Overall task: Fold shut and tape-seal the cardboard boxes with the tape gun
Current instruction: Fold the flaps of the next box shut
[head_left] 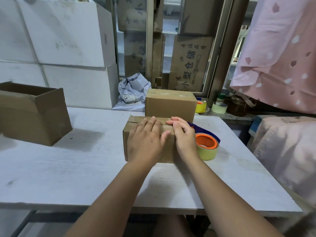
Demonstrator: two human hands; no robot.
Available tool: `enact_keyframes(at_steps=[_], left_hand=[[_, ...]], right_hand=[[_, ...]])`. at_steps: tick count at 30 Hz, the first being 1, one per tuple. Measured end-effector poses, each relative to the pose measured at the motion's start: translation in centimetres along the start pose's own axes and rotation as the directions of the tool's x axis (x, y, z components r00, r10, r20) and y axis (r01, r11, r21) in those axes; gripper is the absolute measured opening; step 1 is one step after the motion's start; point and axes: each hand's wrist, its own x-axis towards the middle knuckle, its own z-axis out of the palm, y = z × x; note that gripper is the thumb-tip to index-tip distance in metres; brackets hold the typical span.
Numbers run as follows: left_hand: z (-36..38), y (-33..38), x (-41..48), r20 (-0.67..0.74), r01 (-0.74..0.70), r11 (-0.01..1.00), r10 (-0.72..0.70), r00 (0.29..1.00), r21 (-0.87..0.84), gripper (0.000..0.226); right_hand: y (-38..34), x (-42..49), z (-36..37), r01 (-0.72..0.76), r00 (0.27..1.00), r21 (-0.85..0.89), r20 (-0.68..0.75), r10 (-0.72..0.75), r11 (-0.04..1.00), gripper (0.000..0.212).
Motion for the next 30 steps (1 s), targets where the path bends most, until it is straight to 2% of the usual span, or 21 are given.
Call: enact_keyframes(at_steps=[2,4,6,8,9,10,12,14,16,19,22,25,27,29,30], left_hand=[[0.0,-0.3,-0.2,-0.021,0.003,1.0,-0.003,1.0,0.0,0.068],[0.0,-0.5,-0.1,0.019,-0.002,1.0,0.002,1.0,0.02,0.062],[-0.3,-0.3,-0.1,0.021,-0.005,1.0,0.004,1.0,0.029,0.059],[-0.6,-0.3,-0.2,0.012,-0.004,1.0,0.004,1.0,0.017,0.058],[-0.7,-0.3,-0.2,0.018,0.0,1.0,0.0,1.0,0.011,0.058],[-0.7,-0.3,-0.2,0.031,0.003,1.0,-0.003,1.0,0.013,0.058],[-0.7,-0.3,-0.1,0.046,0.006,1.0,-0.008,0.999,0.024,0.059],[-0.6,-0.3,-0.2,0.045,0.007,1.0,-0.008,0.999,0.023,0.06],[-0.5,-0.3,-0.2,0.037,0.009,1.0,-0.01,0.999,0.026,0.06],[-0.6,-0.3,-0.1,0.025,0.005,1.0,-0.006,1.0,0.031,0.061],[-0.6,-0.3,-0.2,0.024,0.008,1.0,-0.008,1.0,0.024,0.06],[-0.5,-0.3,-0.2,0.019,0.007,1.0,-0.007,1.0,0.019,0.06],[-0.5,-0.3,-0.2,0.018,0.005,1.0,-0.005,1.0,0.028,0.061],[-0.4,-0.3,-0.1,0.016,0.005,0.999,-0.006,1.0,0.038,0.061],[-0.5,-0.3,-0.1,0.016,0.008,0.999,-0.009,1.0,0.036,0.06]], right_hand=[[0.0,-0.1,0.1,-0.015,1.0,-0.015,-0.01,0.015,1.0,0.028],[-0.1,0.2,0.0,-0.027,1.0,-0.044,-0.014,0.026,0.999,0.022],[-0.5,0.8,-0.7,-0.039,0.999,-0.1,-0.003,0.039,0.994,0.025],[-1.0,1.8,-1.7,-0.068,0.998,-0.222,-0.022,0.065,0.973,0.03],[-1.4,2.5,-2.5,-0.083,0.997,-0.339,-0.028,0.079,0.937,0.035],[-1.7,3.3,-3.4,-0.102,0.994,-0.504,-0.02,0.107,0.857,0.043],[-1.9,4.9,-5.3,-0.107,0.976,-0.824,0.02,0.217,0.557,0.058],[-1.9,6.1,-7.1,-0.089,0.937,-0.951,0.021,0.349,0.296,0.063],[-1.9,6.9,-8.2,-0.056,0.894,-0.986,0.021,0.448,0.156,0.055],[-2.2,6.9,-8.7,-0.007,0.802,-0.999,0.023,0.596,0.048,0.035],[-1.8,6.3,-8.9,-0.068,0.72,-0.997,-0.017,0.694,0.046,0.026],[-1.3,6.0,-9.5,-0.205,0.691,-0.969,-0.043,0.722,0.138,0.021],[-0.7,5.9,-10.1,-0.373,0.688,-0.875,-0.037,0.725,0.309,0.017],[-0.4,5.7,-10.4,-0.602,0.642,-0.616,0.004,0.767,0.507,0.02],[-0.5,5.5,-10.4,-0.678,0.623,-0.466,0.045,0.781,0.568,0.02]])
